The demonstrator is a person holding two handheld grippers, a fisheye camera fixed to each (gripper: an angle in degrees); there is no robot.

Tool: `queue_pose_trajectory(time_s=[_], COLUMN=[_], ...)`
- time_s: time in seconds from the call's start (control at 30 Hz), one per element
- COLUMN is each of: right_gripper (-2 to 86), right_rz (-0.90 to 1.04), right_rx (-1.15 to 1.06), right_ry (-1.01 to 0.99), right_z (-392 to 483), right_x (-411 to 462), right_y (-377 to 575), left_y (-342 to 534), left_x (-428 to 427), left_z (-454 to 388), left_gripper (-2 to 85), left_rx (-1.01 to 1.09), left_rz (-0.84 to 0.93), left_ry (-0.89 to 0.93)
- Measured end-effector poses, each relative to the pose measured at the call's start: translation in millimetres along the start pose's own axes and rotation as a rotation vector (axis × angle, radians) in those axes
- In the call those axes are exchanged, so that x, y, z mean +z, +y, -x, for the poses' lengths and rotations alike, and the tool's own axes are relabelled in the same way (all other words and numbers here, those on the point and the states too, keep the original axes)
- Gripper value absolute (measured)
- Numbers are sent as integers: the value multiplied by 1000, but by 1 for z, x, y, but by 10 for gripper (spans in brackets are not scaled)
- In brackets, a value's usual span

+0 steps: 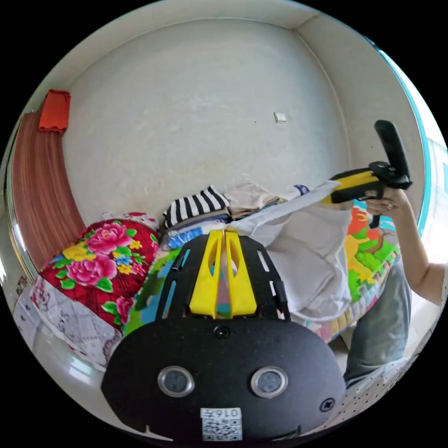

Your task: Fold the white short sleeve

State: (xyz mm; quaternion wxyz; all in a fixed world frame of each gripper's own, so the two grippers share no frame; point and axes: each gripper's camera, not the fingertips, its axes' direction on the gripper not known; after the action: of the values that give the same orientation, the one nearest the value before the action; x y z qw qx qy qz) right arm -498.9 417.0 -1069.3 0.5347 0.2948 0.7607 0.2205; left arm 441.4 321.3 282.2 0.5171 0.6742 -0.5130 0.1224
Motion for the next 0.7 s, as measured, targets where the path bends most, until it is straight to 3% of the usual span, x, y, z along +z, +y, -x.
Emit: queue_pose_trajectory(time_s=[0.17,0.4,0.7], right_gripper=[7,4,1], right_rz=[-169,-71,-137], right_rx=[18,8,61], right_ry=[125,232,-130], right_z=[2,-16,-43], right_x=[-45,-54,-63], right_y=[-41,-75,-70], left_y=[-133,-245,-311], left_x=[-14,-14,-28], left_z=[12,-7,-7], left_gripper=[-9,-9,-7], left_rx=[121,219,224], left_rz=[-131,-99,-93], left_ry=[-176,-248,-332])
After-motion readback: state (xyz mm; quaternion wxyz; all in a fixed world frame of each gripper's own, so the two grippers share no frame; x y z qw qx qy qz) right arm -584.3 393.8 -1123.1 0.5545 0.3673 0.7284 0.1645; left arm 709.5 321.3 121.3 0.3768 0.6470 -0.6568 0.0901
